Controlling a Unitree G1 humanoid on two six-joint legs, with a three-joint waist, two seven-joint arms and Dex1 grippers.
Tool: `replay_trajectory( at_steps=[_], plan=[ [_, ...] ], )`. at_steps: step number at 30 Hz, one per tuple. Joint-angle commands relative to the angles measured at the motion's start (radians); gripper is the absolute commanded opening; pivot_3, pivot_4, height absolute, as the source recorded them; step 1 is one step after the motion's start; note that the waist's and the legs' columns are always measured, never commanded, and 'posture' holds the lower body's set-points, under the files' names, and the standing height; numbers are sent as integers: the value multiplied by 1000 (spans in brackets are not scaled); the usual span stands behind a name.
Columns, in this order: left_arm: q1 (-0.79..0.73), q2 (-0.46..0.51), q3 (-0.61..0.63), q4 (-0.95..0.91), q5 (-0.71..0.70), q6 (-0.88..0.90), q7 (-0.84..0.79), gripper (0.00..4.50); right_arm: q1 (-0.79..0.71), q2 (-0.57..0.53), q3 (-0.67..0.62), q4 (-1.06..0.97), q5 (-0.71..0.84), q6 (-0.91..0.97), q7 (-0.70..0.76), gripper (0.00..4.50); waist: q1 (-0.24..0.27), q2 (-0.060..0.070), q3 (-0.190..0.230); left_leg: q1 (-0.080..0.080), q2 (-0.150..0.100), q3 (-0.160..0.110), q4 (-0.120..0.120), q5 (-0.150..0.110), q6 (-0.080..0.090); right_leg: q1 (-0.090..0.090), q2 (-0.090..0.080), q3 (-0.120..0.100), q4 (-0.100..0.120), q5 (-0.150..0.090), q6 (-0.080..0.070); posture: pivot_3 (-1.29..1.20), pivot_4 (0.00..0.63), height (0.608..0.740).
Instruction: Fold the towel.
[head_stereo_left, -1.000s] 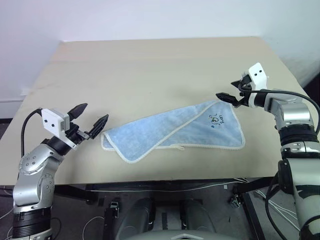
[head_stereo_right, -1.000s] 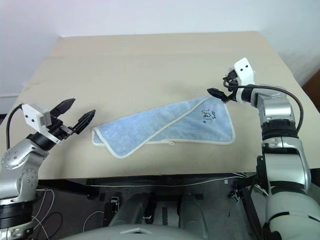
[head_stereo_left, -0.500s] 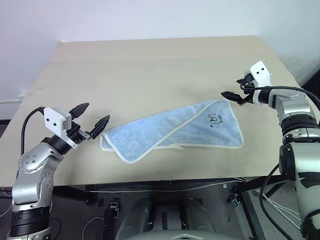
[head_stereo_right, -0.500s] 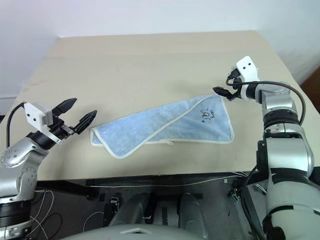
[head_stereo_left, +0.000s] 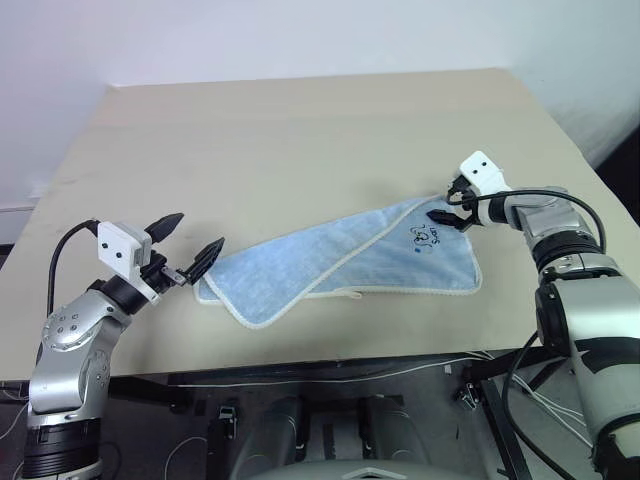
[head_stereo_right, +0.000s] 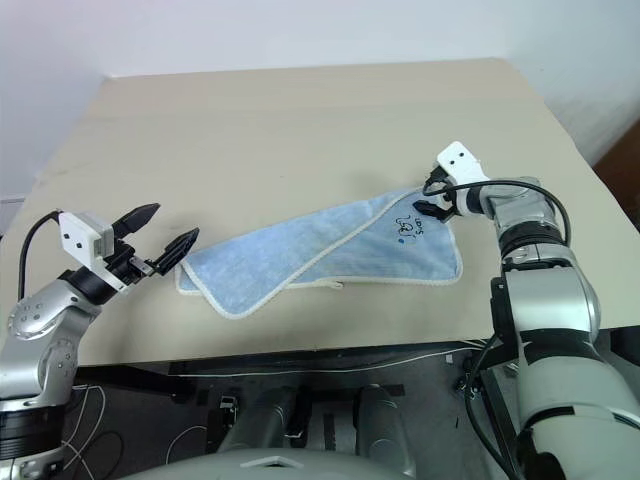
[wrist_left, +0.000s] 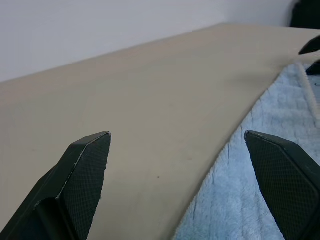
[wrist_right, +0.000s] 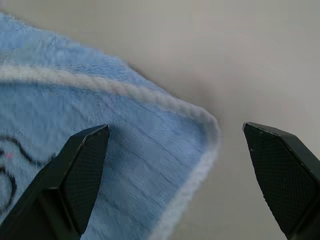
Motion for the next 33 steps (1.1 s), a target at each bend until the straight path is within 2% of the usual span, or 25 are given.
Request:
replay_trajectory(
  at_steps=[1, 9, 17, 23, 25, 28, 29, 30, 33],
  plan=[
    [5, 2, 14, -32, 1, -26, 2, 4484, -45, 15, -40, 7, 15, 33, -40, 4500, 0, 0, 0, 0, 0, 0, 0, 0, 0, 0, 0, 0, 0, 0, 0, 0, 150, 740],
    [23, 1, 23, -41, -2, -32, 6, 4484, -70, 53, -95, 24, 33, 158, -73, 4500, 1, 0, 0, 0, 0, 0, 0, 0, 0, 0, 0, 0, 0, 0, 0, 0, 150, 740],
    [67, -9, 37, -51, -7, -49, 13, 4484, -75, 71, -134, 26, 31, 161, -145, 4500, -1, 0, 0, 0, 0, 0, 0, 0, 0, 0, 0, 0, 0, 0, 0, 0, 150, 740],
    [93, -16, 42, -67, -12, -51, 17, 4484, -73, 84, -153, 29, 30, 192, -140, 4500, -1, 0, 0, 0, 0, 0, -1, 0, 0, 0, 0, 0, 0, 0, 0, 0, 150, 740],
    [102, -18, 46, -75, -14, -48, 18, 4500, -70, 88, -160, 30, 33, 204, -150, 4129, -1, 0, 0, 0, 0, 0, -1, 0, 0, 0, 0, 0, 0, 0, 0, 0, 150, 740],
    [113, -22, 48, -69, -14, -58, 13, 4500, -67, 89, -165, 31, 30, 208, -169, 4129, -1, 0, 0, 1, 0, 0, -1, 0, 0, 0, 0, 0, 0, 0, 0, 0, 150, 740],
    [121, -24, 51, -62, -13, -67, 8, 4500, -66, 88, -166, 31, 28, 209, -178, 3678, -2, 0, 0, 1, 0, 0, -1, 0, 0, 0, 0, 0, 0, 0, 0, 0, 150, 740],
    [128, -26, 52, -57, -12, -76, 5, 4500, -65, 88, -167, 31, 27, 209, -183, 3528, -2, 0, 0, 1, 0, 0, -1, 0, 0, 0, 0, 0, 0, 0, 0, 0, 150, 740],
    [142, -29, 54, -55, -13, -91, 0, 4500, -66, 88, -177, 33, 33, 216, -209, 3528, -1, 0, 0, 1, 0, 0, -1, 0, 0, 0, 0, 0, 0, 0, 0, 0, 150, 740]
  ],
)
